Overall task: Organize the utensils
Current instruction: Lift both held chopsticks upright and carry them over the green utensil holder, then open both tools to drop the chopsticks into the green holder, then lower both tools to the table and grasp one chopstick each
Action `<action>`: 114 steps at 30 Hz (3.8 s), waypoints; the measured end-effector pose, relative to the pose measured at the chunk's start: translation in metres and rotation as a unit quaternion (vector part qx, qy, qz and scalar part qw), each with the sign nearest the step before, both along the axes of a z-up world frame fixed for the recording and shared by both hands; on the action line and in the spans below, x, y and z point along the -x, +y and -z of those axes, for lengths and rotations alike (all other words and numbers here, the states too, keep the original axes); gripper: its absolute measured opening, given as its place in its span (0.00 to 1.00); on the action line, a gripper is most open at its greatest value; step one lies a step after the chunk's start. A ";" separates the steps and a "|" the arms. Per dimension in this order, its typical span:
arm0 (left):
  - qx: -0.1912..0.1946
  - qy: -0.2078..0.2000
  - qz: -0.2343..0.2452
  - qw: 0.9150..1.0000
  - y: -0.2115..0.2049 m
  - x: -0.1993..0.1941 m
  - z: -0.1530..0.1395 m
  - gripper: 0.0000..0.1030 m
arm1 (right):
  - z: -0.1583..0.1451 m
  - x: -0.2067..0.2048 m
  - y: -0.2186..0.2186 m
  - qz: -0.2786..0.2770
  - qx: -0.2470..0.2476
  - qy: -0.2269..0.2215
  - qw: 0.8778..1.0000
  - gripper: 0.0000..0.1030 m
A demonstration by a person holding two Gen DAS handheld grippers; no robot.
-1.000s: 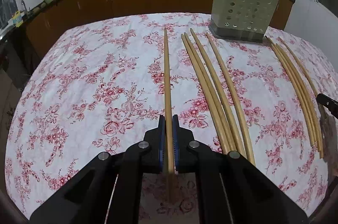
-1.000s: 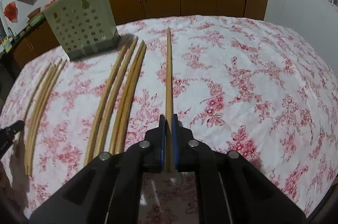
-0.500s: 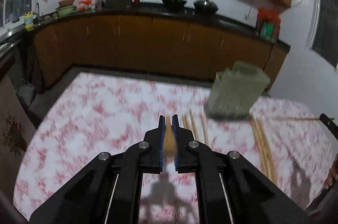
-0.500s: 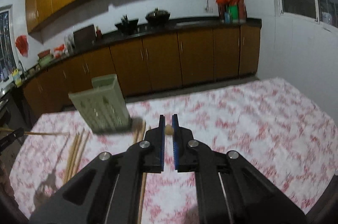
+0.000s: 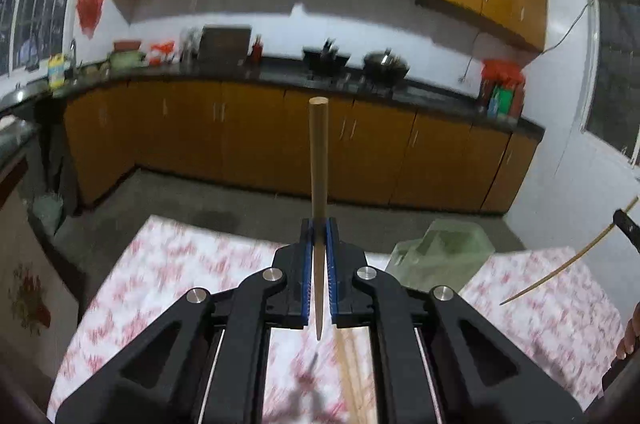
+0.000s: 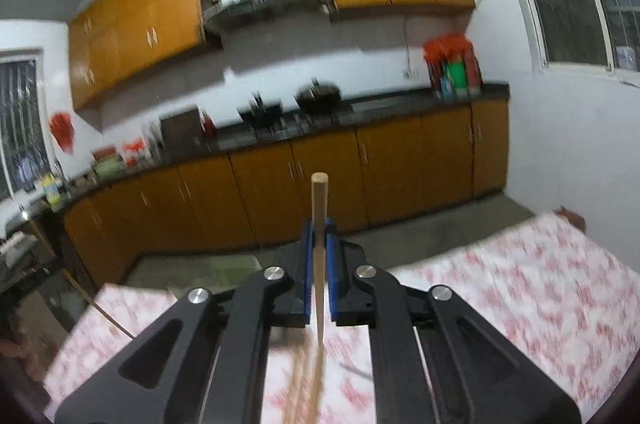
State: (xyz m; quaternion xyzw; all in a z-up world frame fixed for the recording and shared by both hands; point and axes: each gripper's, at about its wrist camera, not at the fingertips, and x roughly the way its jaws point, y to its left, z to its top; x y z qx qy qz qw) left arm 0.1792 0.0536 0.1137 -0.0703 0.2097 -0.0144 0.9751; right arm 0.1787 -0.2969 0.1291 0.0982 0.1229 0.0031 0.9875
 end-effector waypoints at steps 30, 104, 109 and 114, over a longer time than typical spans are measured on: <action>0.043 -0.020 0.068 0.997 -0.074 -0.058 0.006 0.43 | 0.019 -0.075 0.060 -0.091 -0.004 0.040 0.995 0.23; -0.048 0.229 0.040 0.971 -0.045 0.045 0.209 0.08 | 0.236 0.017 0.032 -0.063 0.029 0.312 0.947 0.08; -0.042 0.230 0.018 0.972 -0.027 0.034 0.208 0.08 | 0.236 0.008 0.030 -0.052 0.031 0.306 0.950 0.08; -0.033 0.228 0.017 0.973 -0.020 0.029 0.208 0.08 | 0.237 -0.001 0.024 -0.040 0.024 0.299 0.953 0.08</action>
